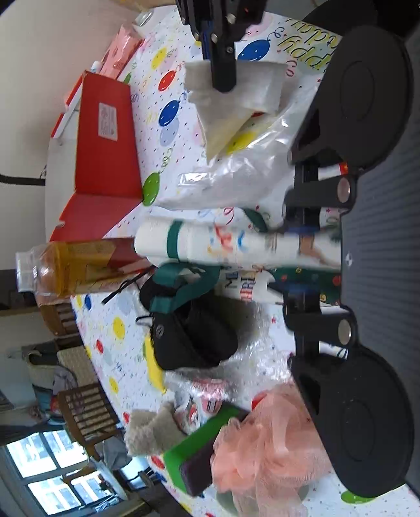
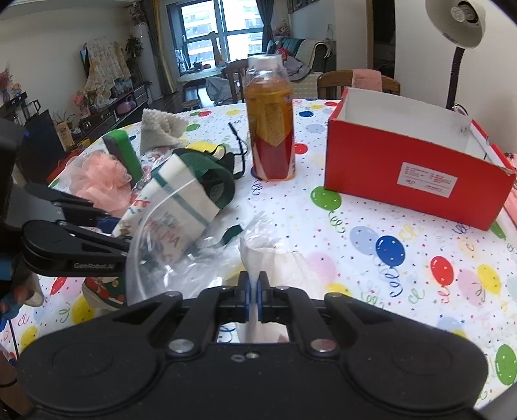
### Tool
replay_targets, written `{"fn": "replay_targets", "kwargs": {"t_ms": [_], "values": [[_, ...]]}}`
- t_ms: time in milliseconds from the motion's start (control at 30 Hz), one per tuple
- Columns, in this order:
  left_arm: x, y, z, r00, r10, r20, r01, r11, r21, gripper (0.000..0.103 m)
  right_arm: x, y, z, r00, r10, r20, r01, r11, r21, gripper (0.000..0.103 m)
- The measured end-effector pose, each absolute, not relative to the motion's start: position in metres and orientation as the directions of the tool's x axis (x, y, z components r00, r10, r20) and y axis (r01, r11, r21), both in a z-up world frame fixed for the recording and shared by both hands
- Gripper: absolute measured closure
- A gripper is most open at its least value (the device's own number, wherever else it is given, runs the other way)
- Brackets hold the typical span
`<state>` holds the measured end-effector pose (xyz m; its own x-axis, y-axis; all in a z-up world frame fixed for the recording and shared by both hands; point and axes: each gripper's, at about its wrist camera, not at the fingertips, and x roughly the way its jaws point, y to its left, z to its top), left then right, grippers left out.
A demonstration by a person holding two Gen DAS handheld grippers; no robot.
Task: Organize soft objects
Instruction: 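Lift the rolled cloth bag with the left gripper while the right gripper lifts the tissue, then carry the cloth bag and tissue over the red box and lower them inside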
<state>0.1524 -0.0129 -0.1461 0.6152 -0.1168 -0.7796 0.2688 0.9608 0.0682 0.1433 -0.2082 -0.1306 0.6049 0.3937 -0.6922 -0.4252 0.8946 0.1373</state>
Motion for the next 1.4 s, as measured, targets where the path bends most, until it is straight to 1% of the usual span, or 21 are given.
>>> {"fn": "replay_targets", "kwargs": {"t_ms": [67,200,367,567,767,833,933,1100,1267,1400], "values": [[0.151,-0.010,-0.141,0.629,-0.096,-0.771,0.249,0.965,0.083,0.089,0.144,-0.212,-0.127,0.614,0.393,-0.684,-0.423,0.896,0.134,0.099],[0.149,0.001,-0.127,0.637,-0.113,-0.763,0.222,0.974,0.041,0.093,0.150,-0.226,-0.114,0.637,0.385,-0.668,-0.405,0.904,0.134,0.100],[0.148,0.009,-0.106,0.650,-0.121,-0.750,0.200,0.980,0.016,0.094,0.162,-0.254,-0.092,0.683,0.369,-0.630,-0.360,0.921,0.149,0.100],[0.150,0.012,-0.058,0.692,-0.159,-0.704,0.184,0.982,-0.041,0.094,0.180,-0.288,-0.060,0.716,0.389,-0.579,-0.337,0.920,0.201,0.100],[0.165,-0.002,-0.016,0.733,-0.181,-0.656,0.185,0.981,-0.064,0.094,0.208,-0.318,-0.028,0.729,0.426,-0.536,-0.339,0.905,0.258,0.100],[0.173,-0.010,-0.004,0.738,-0.204,-0.643,0.191,0.977,-0.091,0.094,0.220,-0.327,-0.021,0.727,0.440,-0.527,-0.340,0.897,0.281,0.100],[0.187,-0.028,0.016,0.754,-0.229,-0.616,0.216,0.972,-0.096,0.094,0.239,-0.339,-0.009,0.730,0.454,-0.510,-0.349,0.890,0.292,0.100],[0.219,-0.065,0.047,0.769,-0.279,-0.575,0.267,0.958,-0.108,0.094,0.272,-0.355,0.007,0.744,0.455,-0.489,-0.366,0.890,0.271,0.100],[0.256,-0.104,0.062,0.781,-0.293,-0.551,0.292,0.952,-0.092,0.094,0.303,-0.370,0.015,0.757,0.443,-0.480,-0.370,0.897,0.243,0.100],[0.286,-0.135,0.065,0.780,-0.301,-0.549,0.305,0.949,-0.086,0.094,0.322,-0.377,0.014,0.759,0.436,-0.483,-0.376,0.900,0.221,0.100]]}}
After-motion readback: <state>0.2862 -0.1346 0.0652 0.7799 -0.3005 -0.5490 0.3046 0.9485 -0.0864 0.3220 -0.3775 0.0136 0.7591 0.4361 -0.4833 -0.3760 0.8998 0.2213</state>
